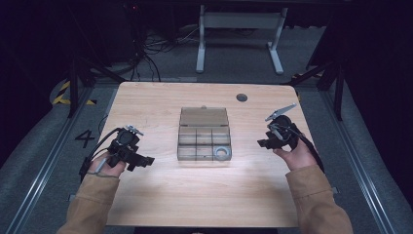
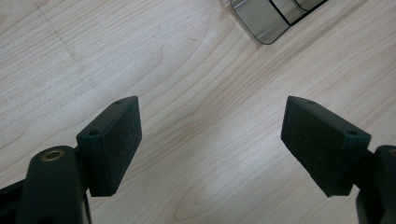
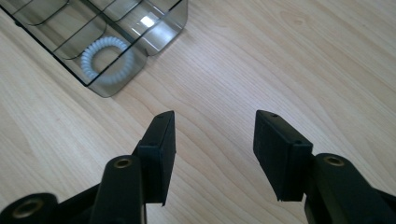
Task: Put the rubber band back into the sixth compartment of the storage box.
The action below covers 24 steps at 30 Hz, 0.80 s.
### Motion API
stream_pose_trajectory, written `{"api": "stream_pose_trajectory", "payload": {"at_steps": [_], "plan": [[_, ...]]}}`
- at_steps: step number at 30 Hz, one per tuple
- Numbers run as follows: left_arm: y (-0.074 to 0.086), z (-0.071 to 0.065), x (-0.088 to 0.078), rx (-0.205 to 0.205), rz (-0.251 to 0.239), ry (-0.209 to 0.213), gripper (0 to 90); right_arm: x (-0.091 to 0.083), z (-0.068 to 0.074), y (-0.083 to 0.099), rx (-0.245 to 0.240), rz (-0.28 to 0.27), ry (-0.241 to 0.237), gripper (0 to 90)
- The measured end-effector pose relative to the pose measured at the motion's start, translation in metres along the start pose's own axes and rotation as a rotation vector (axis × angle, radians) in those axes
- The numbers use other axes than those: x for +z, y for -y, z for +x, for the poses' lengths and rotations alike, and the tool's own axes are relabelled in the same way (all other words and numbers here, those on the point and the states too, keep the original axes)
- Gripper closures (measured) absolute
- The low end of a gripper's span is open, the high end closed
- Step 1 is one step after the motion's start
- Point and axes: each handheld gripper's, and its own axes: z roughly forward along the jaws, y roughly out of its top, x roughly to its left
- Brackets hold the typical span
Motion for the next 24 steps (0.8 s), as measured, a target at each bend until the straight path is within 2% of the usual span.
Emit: {"api": "stream_pose_trajectory", "payload": {"at_steps": [2, 8, 9, 11, 17, 24], "plan": [[-0.001, 0.0, 0.001, 0.003, 0.001, -0.005, 20.9, -0.001, 0.0, 0.008, 0.009, -0.016, 0.03, 47.4], [-0.001, 0.0, 0.0, 0.009, -0.003, -0.009, 20.9, -0.001, -0.001, 0.02, 0.035, -0.03, 0.045, 43.6], [0.0, 0.001, 0.0, 0.008, -0.003, -0.009, 20.9, -0.002, -0.001, 0.025, 0.045, -0.035, 0.06, 41.6], [0.0, 0.002, -0.001, 0.002, -0.005, -0.009, 20.9, -0.002, -0.001, 0.027, 0.043, -0.036, 0.063, 40.8], [0.003, 0.005, -0.003, -0.011, -0.012, -0.013, 20.9, -0.001, -0.003, 0.043, 0.076, -0.052, 0.133, 31.2], [0.003, 0.007, -0.001, -0.012, -0.007, -0.011, 20.9, 0.006, -0.005, 0.049, 0.095, -0.037, 0.11, 30.7]]}}
